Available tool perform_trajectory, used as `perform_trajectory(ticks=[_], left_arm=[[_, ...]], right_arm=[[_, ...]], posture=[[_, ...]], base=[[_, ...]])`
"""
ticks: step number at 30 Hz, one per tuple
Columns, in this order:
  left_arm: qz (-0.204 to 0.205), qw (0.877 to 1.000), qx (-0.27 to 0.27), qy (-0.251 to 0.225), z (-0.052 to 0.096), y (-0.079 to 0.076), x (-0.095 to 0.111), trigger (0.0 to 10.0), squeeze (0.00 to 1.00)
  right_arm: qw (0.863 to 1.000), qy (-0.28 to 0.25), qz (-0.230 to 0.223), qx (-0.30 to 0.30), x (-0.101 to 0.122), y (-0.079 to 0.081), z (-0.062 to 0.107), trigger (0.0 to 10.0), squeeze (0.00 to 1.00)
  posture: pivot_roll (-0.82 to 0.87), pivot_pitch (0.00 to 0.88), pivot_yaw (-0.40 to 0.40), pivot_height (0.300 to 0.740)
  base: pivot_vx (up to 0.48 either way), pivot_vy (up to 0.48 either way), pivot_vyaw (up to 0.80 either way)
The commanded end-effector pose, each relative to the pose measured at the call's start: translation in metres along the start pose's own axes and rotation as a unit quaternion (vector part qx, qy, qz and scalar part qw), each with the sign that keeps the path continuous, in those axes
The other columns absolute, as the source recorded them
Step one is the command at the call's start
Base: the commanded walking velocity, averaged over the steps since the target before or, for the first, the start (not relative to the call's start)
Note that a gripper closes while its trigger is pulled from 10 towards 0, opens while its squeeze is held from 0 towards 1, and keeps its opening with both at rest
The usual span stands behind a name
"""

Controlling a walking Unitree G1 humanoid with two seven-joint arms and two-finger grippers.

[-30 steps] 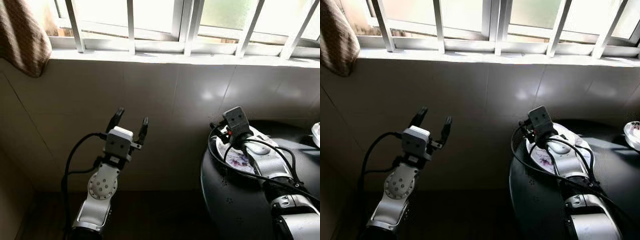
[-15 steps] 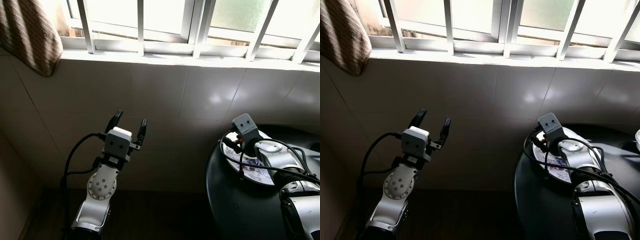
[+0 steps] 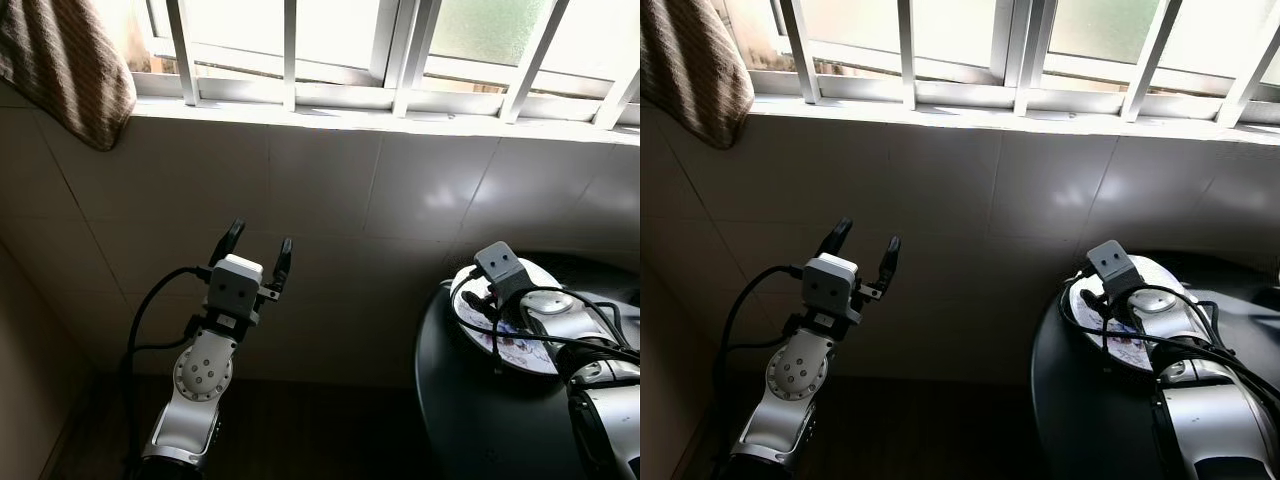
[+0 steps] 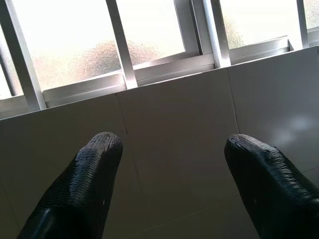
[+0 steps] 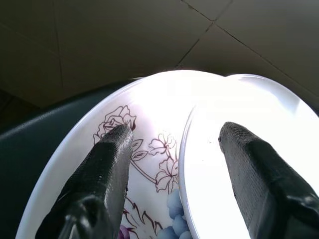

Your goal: Kitchen organization

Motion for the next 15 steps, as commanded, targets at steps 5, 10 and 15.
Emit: perform_trajectory(ticks=[5, 10, 15], left_arm=[[0.003, 1.000, -0.005, 0.006, 0.000, -0.005, -0.002, 10.0, 0.00], [0.004, 1.000, -0.005, 0.007, 0.001, -0.006, -0.002, 10.0, 0.00], [0.004, 1.000, -0.004, 0.009, 0.001, -0.005, -0.003, 10.0, 0.00]], right_arm=[[1.000, -0.021, 0.018, -0.007, 0.015, -0.004, 0.002, 10.0, 0.00], [0.999, 0.035, -0.001, -0.008, -0.018, -0.006, 0.002, 10.0, 0.00], [0.998, 0.065, 0.008, -0.027, -0.037, -0.017, 0.007, 10.0, 0.00]], posture=[[0.02, 0.000, -0.057, 0.740], [0.02, 0.000, -0.061, 0.740], [0.02, 0.000, -0.061, 0.740]], base=[[0.000, 0.000, 0.00], [0.000, 0.000, 0.00], [0.000, 0.000, 0.00]])
Point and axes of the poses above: a point about 5 cm out from each wrist's last joint towards the gripper, its own z axis pointing back from the gripper into the wrist, its own x axis along the axis of the wrist's last joint, y = z × x, the point moved 6 cm from there along -z, pointing out of the wrist towards the gripper, and after that the axes turned 15 degrees about -z, right-handed, at the moved point
